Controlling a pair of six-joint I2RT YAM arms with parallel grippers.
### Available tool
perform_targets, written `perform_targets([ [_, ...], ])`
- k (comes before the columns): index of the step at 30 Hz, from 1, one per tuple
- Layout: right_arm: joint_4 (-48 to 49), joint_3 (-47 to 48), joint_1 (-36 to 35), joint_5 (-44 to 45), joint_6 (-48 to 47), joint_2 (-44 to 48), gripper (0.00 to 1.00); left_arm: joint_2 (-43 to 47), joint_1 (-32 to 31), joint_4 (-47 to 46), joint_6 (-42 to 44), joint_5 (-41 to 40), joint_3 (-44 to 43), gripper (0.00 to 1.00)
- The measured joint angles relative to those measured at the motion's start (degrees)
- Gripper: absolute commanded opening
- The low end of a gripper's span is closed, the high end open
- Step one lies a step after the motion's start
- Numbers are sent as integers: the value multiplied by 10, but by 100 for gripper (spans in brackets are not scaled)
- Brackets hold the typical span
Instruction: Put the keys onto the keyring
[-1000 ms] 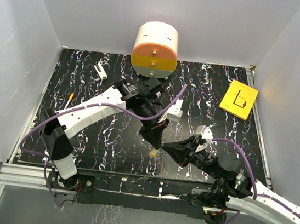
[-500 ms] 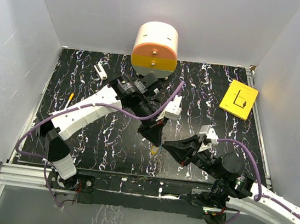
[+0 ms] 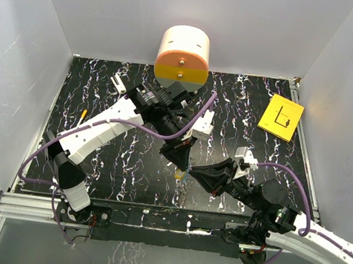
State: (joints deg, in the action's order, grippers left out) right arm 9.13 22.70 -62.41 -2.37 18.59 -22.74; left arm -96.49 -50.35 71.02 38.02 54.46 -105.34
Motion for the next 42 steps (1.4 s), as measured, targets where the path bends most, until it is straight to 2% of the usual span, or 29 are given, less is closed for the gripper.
perform_targets([
  [6,2,0,0,-5,2,-2,16,-5,0,8,1,1,-1,0],
  [9,5,0,0,-5,2,-2,8,-9,0,9,1,1,-1,0],
  [12,11,0,0,-6,2,-5,8,-10,0,9,1,2,-1,0],
  [13,13,0,0,-6,3,-7,9,-11,0,9,1,3,-1,0],
  [15,14,0,0,-6,4,-10,20,-15,0,9,1,4,-3,0],
  [18,14,0,0,-6,7,-8,23,-17,0,10,1,4,-4,0],
  [33,16,0,0,-8,6,-23,23,-17,7,12,-12,13,-23,0],
  [35,16,0,0,-7,3,-23,21,-17,7,12,-14,14,-24,0],
  [39,17,0,0,-6,-3,-25,9,-17,7,11,-19,16,-27,0],
  [42,19,0,0,-5,-5,-25,8,-17,7,11,-22,17,-28,0],
])
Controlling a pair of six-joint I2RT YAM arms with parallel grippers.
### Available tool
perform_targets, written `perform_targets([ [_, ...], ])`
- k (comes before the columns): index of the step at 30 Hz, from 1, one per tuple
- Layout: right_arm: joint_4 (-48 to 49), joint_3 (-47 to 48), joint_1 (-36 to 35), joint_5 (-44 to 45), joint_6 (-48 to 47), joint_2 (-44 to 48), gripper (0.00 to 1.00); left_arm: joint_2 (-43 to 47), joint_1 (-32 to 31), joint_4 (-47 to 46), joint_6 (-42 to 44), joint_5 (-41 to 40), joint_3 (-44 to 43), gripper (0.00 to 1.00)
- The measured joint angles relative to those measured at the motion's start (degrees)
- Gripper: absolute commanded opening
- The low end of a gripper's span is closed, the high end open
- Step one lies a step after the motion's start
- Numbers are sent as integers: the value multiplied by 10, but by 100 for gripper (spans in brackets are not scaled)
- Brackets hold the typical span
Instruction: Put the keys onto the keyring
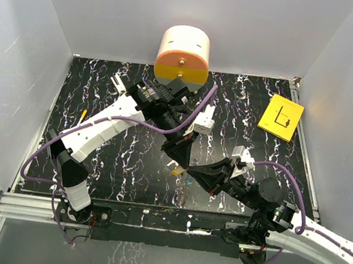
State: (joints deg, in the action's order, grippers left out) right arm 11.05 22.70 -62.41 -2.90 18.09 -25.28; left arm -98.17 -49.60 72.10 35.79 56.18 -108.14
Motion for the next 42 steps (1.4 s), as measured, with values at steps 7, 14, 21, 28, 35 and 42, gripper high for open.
perform_targets([
  [7,-1,0,0,7,1,5,8,0,3,-3,-7,-1,0,0],
  [14,-18,-1,0,59,37,31,8,16,5,-64,-9,-26,24,0],
  [21,-9,-7,0,118,95,23,8,80,0,-178,-25,-99,100,0],
  [28,8,-1,0,173,136,-3,8,105,-1,-232,-27,-149,124,0],
  [35,8,0,-1,205,165,-2,8,127,-1,-281,-20,-165,165,0],
  [42,16,-1,-2,229,188,12,8,150,-2,-318,-8,-186,202,0],
])
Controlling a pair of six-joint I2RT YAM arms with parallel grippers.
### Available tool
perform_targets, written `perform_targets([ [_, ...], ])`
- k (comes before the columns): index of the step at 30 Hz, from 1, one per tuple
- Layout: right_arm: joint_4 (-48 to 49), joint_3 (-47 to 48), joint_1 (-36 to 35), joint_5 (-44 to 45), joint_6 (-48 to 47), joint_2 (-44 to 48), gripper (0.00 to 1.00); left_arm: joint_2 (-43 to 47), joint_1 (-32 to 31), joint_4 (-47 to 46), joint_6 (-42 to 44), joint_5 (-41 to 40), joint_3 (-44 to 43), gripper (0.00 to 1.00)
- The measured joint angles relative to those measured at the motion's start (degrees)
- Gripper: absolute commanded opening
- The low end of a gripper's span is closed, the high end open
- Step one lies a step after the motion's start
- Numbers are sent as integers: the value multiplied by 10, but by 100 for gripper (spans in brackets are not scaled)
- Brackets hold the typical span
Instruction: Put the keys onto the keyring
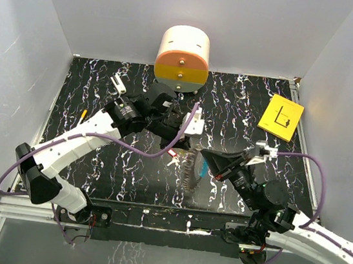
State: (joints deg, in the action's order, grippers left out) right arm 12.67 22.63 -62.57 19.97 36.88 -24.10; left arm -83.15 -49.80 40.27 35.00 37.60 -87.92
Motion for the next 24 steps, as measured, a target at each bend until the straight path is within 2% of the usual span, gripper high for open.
perform_targets([
  [8,94,0,1,36,22,1,8,8,17,9,4,-47,12,0],
  [9,95,1,1,37,21,-5,11,8,17,9,4,-48,12,0],
  [11,89,3,0,36,9,-20,24,8,17,9,4,-52,12,0],
  [19,43,5,1,7,-99,-28,45,8,17,17,-9,-60,-22,0],
  [24,67,-4,1,-32,-167,-21,46,4,17,17,-64,-44,-56,0],
])
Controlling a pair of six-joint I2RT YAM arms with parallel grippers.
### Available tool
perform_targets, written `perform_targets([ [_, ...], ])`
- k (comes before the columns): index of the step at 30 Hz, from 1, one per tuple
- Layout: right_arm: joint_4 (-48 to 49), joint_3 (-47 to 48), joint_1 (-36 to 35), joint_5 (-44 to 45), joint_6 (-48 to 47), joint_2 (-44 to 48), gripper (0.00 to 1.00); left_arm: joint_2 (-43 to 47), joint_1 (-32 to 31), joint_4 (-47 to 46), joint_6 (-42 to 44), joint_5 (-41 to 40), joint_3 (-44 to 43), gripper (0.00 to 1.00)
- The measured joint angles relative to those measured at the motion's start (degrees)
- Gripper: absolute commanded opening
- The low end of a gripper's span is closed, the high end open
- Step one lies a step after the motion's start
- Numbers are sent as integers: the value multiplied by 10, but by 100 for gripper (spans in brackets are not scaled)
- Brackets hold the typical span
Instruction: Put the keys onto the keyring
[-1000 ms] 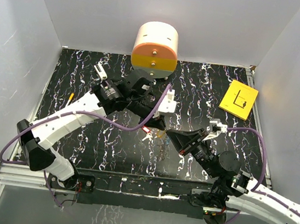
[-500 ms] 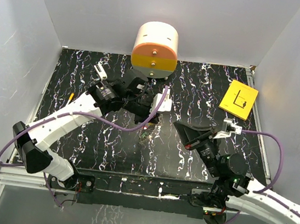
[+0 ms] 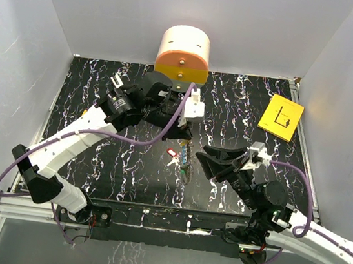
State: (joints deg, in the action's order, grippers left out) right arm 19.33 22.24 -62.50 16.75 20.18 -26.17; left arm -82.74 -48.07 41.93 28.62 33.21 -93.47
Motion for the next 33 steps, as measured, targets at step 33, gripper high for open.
perform_targets([
  [33,187,-66,0,-51,-247,-35,43,-32,0,-49,-216,85,-53,0],
])
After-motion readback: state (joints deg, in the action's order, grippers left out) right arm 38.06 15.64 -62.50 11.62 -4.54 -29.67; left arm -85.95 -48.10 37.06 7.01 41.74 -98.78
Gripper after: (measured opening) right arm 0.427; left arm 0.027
